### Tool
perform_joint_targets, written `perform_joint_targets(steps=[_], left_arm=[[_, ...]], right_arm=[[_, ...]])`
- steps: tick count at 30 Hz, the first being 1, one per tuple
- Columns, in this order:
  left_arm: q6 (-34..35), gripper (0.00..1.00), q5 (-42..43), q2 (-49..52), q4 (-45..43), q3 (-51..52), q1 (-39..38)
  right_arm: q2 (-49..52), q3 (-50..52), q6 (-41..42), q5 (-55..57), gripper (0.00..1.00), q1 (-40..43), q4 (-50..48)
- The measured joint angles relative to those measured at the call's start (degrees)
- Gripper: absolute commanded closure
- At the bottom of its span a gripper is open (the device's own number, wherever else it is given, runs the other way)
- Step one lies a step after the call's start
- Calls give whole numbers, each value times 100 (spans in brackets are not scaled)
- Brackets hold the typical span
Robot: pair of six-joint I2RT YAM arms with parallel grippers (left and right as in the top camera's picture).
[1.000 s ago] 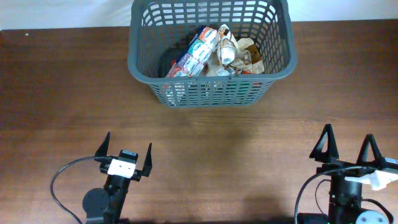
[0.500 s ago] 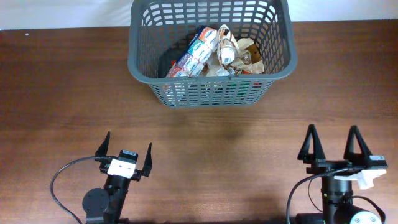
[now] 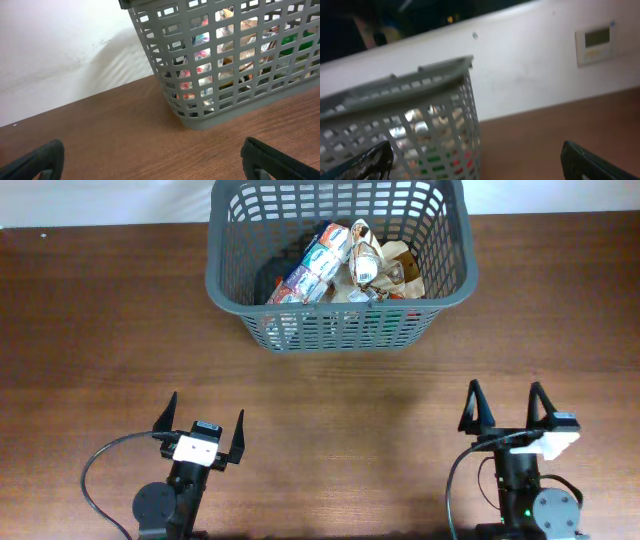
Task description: Pack container
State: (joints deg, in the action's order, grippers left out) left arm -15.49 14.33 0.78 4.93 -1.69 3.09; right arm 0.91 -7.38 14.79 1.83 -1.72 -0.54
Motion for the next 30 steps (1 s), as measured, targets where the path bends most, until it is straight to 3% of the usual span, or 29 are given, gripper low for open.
perform_joint_targets(steps=[11,17,30], left_arm=[[0,1,0,0,0,-2,0],[0,1,0,0,0,0,0],[0,1,0,0,0,0,0]], right_arm=[[0,608,0,-2,1,0,9],[0,667,-7,-11,1,0,479],[-7,667,-42,-26,1,0,479]])
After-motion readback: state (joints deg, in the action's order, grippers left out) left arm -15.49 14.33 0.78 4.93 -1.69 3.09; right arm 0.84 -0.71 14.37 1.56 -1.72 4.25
